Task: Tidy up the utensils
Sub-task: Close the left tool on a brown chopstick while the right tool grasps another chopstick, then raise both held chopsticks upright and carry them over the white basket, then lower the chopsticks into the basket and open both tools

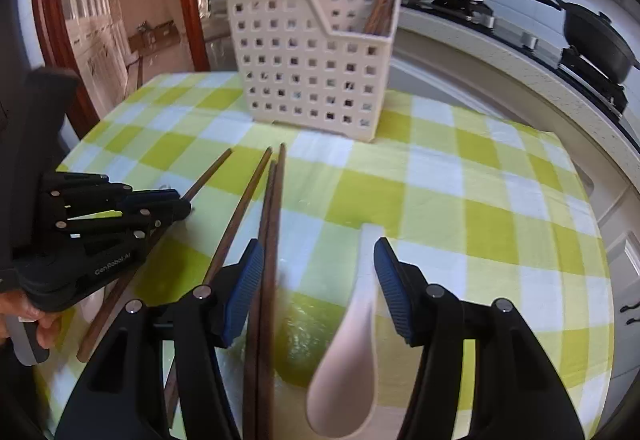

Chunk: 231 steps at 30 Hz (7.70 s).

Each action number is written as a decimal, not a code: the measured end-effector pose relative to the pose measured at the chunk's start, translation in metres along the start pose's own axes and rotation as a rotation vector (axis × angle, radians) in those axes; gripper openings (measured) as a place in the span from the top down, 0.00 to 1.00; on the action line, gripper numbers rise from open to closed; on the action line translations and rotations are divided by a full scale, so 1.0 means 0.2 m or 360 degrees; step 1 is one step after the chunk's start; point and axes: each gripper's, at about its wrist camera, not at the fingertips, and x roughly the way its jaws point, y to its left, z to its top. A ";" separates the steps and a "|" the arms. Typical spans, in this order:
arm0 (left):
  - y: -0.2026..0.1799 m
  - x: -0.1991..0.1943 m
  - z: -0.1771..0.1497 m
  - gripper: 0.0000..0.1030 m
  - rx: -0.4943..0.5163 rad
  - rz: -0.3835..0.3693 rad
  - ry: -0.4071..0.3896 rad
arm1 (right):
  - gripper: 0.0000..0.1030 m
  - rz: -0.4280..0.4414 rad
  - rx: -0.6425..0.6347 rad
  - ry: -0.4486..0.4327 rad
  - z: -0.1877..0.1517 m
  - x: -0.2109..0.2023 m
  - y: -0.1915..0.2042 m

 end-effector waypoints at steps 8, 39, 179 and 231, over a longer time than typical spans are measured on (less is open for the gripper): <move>0.01 0.00 -0.01 0.94 -0.0029 -0.0032 -0.0018 | 0.58 -0.0016 -0.0039 0.0062 0.00 0.11 0.03; 0.00 -0.03 0.03 0.96 -0.0047 -0.0131 -0.0056 | 0.94 0.0043 -0.0066 0.0039 0.05 0.13 0.08; -0.08 -0.61 1.12 0.96 0.0347 0.0228 -0.0615 | 0.94 0.0045 0.0147 -0.0626 1.10 -0.42 -0.31; 0.06 -0.34 1.32 0.94 0.0133 0.0100 -0.0206 | 0.81 0.0041 0.0150 -0.0462 1.08 -0.21 -0.34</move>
